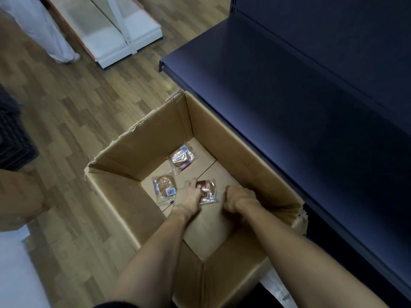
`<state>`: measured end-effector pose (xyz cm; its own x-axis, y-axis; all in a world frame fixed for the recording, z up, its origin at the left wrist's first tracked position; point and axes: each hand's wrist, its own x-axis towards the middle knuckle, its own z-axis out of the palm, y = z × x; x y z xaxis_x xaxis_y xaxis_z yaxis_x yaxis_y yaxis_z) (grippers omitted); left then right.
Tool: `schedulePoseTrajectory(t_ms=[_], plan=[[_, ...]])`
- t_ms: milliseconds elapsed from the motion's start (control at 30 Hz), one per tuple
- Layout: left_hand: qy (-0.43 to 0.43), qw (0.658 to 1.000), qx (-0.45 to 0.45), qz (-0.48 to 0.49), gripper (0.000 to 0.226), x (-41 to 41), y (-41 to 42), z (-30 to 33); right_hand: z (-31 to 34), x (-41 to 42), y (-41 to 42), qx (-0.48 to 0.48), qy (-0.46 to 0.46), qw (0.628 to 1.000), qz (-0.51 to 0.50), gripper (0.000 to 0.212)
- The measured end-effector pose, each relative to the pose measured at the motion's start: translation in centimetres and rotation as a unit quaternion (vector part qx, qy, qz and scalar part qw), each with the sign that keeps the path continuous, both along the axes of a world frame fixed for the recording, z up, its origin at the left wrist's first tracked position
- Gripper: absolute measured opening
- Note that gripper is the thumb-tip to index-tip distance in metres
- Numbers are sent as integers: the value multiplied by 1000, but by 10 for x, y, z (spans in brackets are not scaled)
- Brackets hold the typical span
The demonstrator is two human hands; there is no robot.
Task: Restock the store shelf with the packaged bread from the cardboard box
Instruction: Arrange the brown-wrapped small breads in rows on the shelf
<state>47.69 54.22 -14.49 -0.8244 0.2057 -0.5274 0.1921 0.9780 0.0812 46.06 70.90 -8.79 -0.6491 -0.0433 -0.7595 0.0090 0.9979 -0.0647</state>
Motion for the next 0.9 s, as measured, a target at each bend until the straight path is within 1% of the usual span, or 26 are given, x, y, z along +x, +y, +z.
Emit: schedulePoseTrajectory(t_ms=[67, 133, 233, 300, 367, 533, 633, 767, 900], plan=[[21, 998, -41, 32, 49, 3, 2, 0, -2, 2, -1, -4, -8, 1000, 3, 45], [31, 997, -47, 61, 65, 1, 2, -3, -3, 3, -3, -11, -13, 1000, 2, 44], [6, 997, -8, 82, 87, 0, 1, -12, -4, 5, -7, -25, -20, 999, -5, 42], [-10, 996, 19, 86, 93, 2, 3, -19, -5, 6, -9, -31, -26, 999, -5, 41], [-6, 997, 21, 75, 97, 5, 7, -26, -7, 7, -9, -37, -32, 999, -2, 41], [9, 999, 15, 51, 100, 0, 8, -32, -10, 7, -5, -42, -43, 998, -3, 41], [14, 999, 22, 41, 94, -5, 8, -32, -11, 7, -5, -42, -46, 998, -6, 37], [10, 999, 28, 22, 91, -9, 11, -30, -12, 7, -5, -50, -48, 997, -11, 33], [12, 999, 37, 19, 82, -10, 16, -29, -13, 7, -6, -65, -48, 996, -21, 36]])
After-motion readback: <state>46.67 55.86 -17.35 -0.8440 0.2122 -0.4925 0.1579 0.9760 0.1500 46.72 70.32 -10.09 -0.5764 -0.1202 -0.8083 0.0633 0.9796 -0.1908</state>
